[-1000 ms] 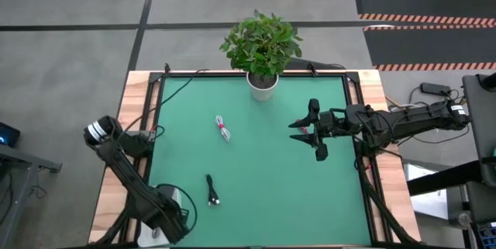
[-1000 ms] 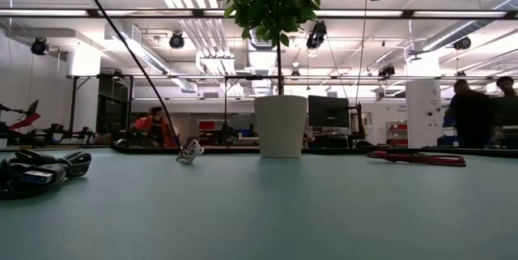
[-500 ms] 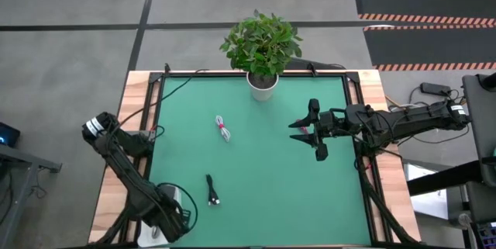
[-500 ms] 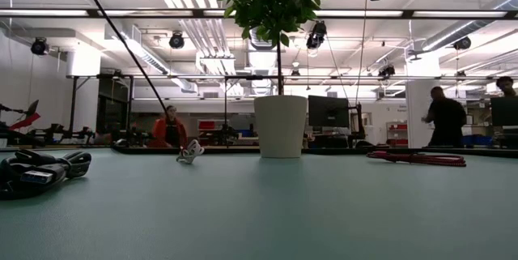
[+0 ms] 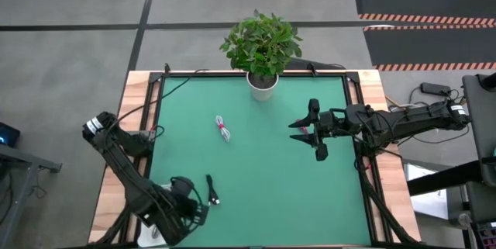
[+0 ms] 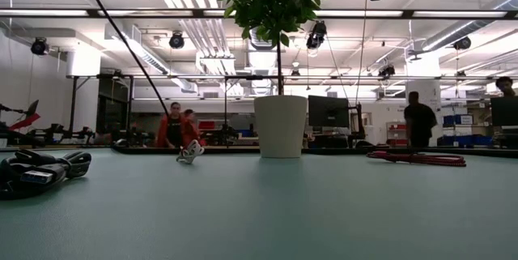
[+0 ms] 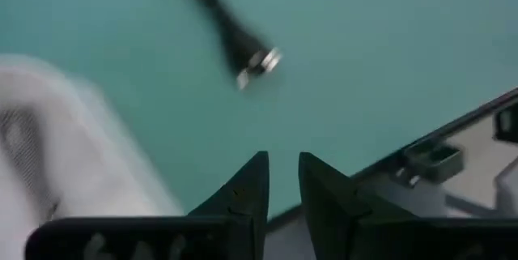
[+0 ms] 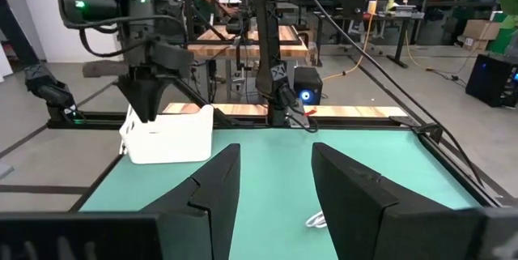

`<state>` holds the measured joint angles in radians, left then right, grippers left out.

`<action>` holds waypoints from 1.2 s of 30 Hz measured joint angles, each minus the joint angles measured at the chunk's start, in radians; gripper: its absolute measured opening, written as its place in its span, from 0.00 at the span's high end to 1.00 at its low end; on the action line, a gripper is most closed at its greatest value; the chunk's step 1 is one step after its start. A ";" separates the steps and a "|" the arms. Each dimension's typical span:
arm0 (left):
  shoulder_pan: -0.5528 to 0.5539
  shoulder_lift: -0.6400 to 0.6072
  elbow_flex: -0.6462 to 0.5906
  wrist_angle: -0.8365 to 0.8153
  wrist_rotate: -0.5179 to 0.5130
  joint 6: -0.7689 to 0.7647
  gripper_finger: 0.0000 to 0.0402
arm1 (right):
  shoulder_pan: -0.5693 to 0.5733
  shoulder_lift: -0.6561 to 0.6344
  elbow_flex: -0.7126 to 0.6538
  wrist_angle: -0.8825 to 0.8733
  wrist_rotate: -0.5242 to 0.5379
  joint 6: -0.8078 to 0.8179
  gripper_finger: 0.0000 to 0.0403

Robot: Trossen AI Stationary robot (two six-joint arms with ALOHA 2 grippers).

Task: Pick and place USB-C Cables
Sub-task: Put the black charger cable into the bin

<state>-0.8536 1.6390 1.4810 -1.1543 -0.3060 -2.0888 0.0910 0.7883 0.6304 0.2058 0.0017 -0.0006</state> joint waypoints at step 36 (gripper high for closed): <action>0.265 0.102 -0.025 0.184 0.008 0.262 0.86 | 0.000 0.000 0.000 -0.008 0.000 -0.001 0.64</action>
<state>-0.5884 1.7413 1.4559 -0.9707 -0.2982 -1.8263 0.0910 0.7883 0.6304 0.1974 0.0017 -0.0017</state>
